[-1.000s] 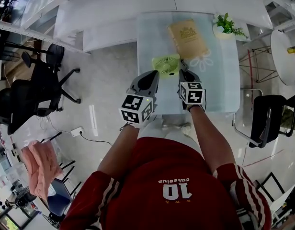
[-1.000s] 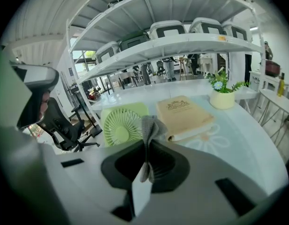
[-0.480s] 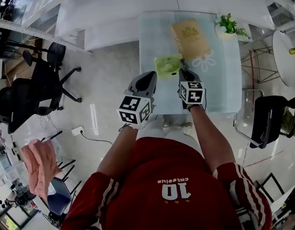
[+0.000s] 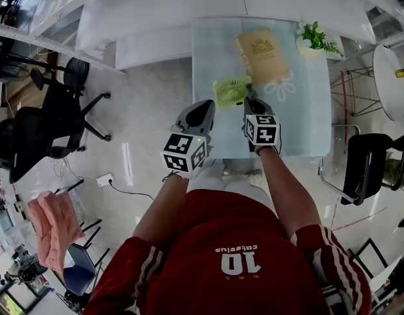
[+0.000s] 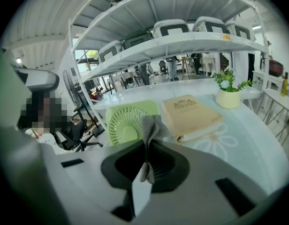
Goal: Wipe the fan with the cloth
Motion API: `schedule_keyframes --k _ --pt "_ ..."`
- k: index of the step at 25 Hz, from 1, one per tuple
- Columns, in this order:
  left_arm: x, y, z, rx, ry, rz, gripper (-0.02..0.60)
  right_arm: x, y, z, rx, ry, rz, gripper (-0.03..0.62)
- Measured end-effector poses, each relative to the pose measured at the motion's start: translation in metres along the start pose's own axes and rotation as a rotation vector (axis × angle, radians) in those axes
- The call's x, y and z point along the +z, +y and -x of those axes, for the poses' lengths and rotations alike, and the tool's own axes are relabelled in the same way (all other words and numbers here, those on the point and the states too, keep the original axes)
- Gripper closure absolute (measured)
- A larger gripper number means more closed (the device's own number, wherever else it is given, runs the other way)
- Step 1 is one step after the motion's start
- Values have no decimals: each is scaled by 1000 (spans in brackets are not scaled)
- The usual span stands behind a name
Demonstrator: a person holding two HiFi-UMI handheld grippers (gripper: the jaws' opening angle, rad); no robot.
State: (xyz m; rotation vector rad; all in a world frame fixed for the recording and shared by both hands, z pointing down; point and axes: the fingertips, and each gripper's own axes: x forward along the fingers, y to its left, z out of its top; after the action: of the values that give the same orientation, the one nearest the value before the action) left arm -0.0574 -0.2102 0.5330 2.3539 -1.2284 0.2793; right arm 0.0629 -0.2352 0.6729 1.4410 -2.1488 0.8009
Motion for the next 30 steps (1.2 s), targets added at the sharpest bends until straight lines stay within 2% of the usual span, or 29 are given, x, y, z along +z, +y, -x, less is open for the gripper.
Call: schedule_keyframes --k 30 --pt "-7 14 15 -1 0 6 577 -1 24 -3 9 -2 15 571"
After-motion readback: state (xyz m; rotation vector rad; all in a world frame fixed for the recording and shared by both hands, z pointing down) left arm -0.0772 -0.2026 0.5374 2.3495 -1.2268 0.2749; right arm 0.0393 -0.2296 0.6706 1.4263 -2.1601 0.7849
